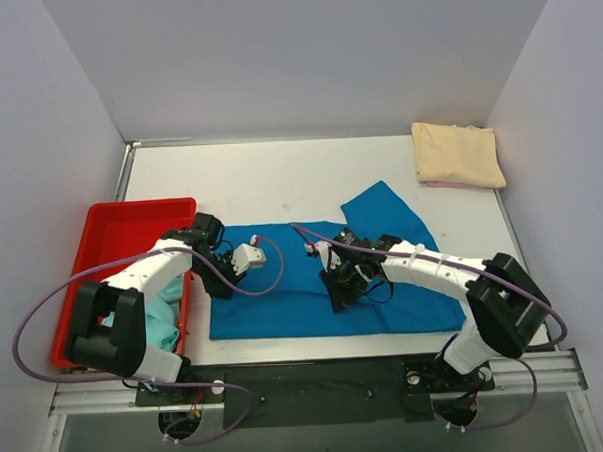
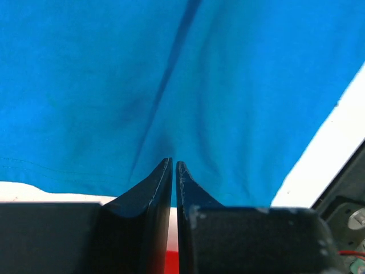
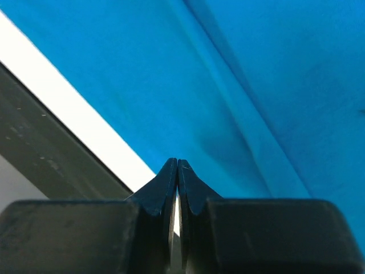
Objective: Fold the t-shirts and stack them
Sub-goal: Fold the flattened tshirt in 1/3 of the way
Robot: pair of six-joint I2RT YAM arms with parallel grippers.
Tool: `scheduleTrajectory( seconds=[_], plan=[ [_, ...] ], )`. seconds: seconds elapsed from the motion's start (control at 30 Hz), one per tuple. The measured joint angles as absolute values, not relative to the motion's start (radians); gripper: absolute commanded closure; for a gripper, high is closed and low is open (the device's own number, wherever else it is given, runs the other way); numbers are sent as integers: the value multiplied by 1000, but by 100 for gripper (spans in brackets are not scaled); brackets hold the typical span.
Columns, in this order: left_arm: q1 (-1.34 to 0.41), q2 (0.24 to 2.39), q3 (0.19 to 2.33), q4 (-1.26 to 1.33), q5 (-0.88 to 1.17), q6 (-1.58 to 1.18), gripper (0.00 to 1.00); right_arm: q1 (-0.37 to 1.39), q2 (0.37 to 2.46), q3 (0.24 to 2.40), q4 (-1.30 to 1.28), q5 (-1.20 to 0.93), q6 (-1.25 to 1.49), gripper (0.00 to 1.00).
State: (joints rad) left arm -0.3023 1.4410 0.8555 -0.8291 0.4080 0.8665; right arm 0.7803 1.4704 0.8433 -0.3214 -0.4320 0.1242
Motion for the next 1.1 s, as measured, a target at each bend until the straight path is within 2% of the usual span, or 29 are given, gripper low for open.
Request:
scheduleTrajectory(
  seconds=[0.23, 0.53, 0.6, 0.67, 0.7, 0.77, 0.83, 0.87, 0.93, 1.03, 1.1],
  plan=[
    [-292, 1504, 823, -738, 347, 797, 81, 760, 1605, 889, -311, -391, 78, 100],
    [-286, 1512, 813, -719, 323, 785, 75, 640, 1739, 1008, -315, -302, 80, 100],
    [-286, 1512, 815, -722, 322, 786, 72, 637, 1742, 1016, -326, -305, 72, 100],
    [-285, 1511, 820, -731, 322, 792, 63, 637, 1739, 1025, -344, -331, 55, 100],
    [-285, 1511, 824, -741, 323, 798, 56, 636, 1732, 1032, -356, -346, 43, 88],
    [-283, 1511, 842, -777, 334, 819, 50, 621, 1704, 1050, -384, -383, 23, 72],
    [-279, 1508, 883, -825, 353, 832, 48, 579, 1665, 1088, -409, -421, 14, 58],
    [-278, 1508, 914, -847, 364, 834, 48, 538, 1648, 1119, -418, -439, 10, 55],
    [-272, 1508, 992, -876, 382, 836, 44, 432, 1636, 1206, -422, -442, 19, 42],
    [-250, 1512, 1111, -865, 397, 812, 38, 287, 1675, 1365, -426, -363, 32, 39],
    [-231, 1526, 1171, -831, 383, 779, 37, 229, 1743, 1484, -437, -282, 37, 39]
  ],
)
